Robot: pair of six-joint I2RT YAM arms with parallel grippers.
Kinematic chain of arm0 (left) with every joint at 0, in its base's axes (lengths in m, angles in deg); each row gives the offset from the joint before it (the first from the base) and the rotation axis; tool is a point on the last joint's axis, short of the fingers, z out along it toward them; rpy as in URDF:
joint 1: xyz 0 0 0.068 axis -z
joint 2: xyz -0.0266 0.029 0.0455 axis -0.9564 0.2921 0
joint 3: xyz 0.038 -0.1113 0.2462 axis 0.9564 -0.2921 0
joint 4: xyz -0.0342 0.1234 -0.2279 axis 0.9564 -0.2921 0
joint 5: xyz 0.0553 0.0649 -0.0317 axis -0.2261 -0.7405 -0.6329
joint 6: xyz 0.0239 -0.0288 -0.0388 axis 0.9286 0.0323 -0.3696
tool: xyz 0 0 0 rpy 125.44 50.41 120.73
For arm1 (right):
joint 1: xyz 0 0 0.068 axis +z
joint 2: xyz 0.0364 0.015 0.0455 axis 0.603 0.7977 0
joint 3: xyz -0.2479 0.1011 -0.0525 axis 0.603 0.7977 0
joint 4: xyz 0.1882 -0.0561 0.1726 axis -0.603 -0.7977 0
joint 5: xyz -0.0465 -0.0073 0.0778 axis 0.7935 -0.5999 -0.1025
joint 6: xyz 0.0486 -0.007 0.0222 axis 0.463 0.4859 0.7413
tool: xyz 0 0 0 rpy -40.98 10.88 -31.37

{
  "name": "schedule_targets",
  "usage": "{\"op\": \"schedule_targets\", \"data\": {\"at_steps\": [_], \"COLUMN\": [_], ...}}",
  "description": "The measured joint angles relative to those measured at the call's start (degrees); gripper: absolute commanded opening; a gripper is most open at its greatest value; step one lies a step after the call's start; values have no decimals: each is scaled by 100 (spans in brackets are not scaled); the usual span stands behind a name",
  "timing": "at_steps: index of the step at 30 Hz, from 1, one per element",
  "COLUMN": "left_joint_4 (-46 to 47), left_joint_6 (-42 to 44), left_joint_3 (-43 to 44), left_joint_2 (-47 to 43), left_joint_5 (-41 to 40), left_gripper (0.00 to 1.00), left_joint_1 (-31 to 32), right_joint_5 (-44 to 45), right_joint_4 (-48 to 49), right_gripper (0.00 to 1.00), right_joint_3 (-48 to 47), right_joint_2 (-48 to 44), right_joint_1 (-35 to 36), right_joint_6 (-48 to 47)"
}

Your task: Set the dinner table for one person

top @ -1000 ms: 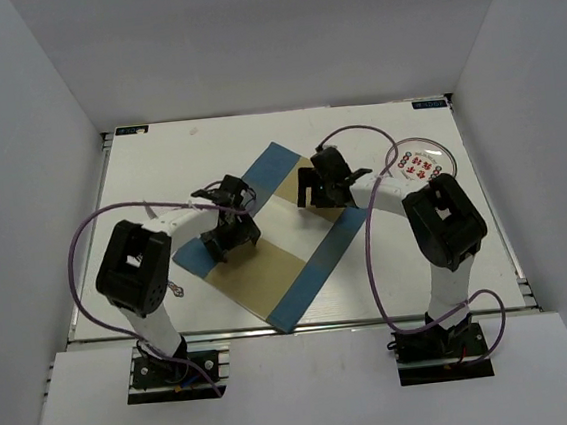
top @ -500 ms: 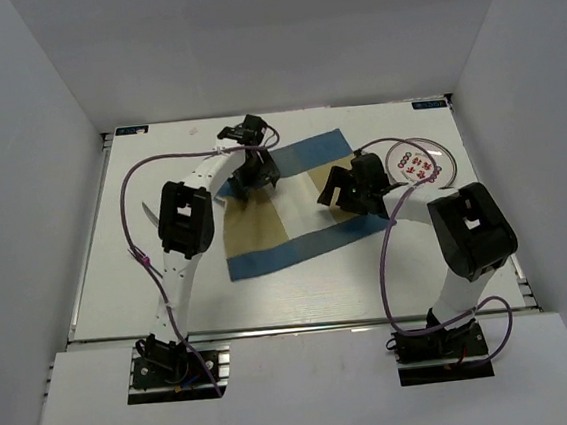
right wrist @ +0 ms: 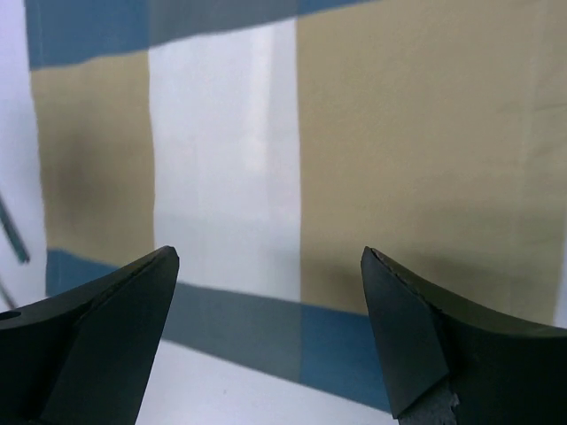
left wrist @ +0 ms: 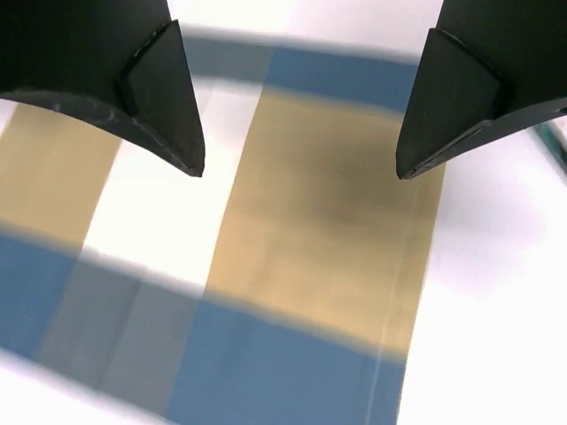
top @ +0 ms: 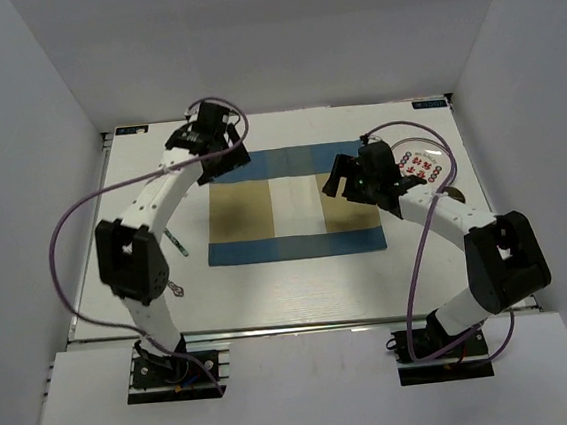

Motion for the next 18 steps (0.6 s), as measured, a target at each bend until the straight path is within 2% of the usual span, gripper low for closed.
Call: {"op": "schedule_targets", "data": {"at_steps": [2, 4, 7, 10, 14, 18], "left_joint_4": [354, 693, 894, 994, 1163, 675], "left_joint_6": [-17, -37, -70, -94, -181, -212], "left_joint_3": [-1178, -2216, -3224, -3536, -3359, -2723], "left_joint_2": [-907, -1429, -1298, -511, -321, 127], "left_joint_5": [162, 328, 527, 603, 544, 457], "left_gripper": [98, 98, 98, 98, 98, 98], "left_joint_1": [111, 225, 341, 400, 437, 407], "right_joint_5": [339, 632, 1012, 1228, 1360, 1615], "right_joint_4": [-223, -435, -824, -1080, -1239, -1587], "right_gripper": [89, 89, 89, 89, 89, 89], "right_joint_3": [-221, -173, -94, -136, -374, -1038], "right_joint_2": [87, 103, 297, 756, 1185, 1766], "right_joint_1": [2, 13, 35, 57, 98, 101], "right_joint_6": [-63, -114, -146, -190, -238, -232]}}
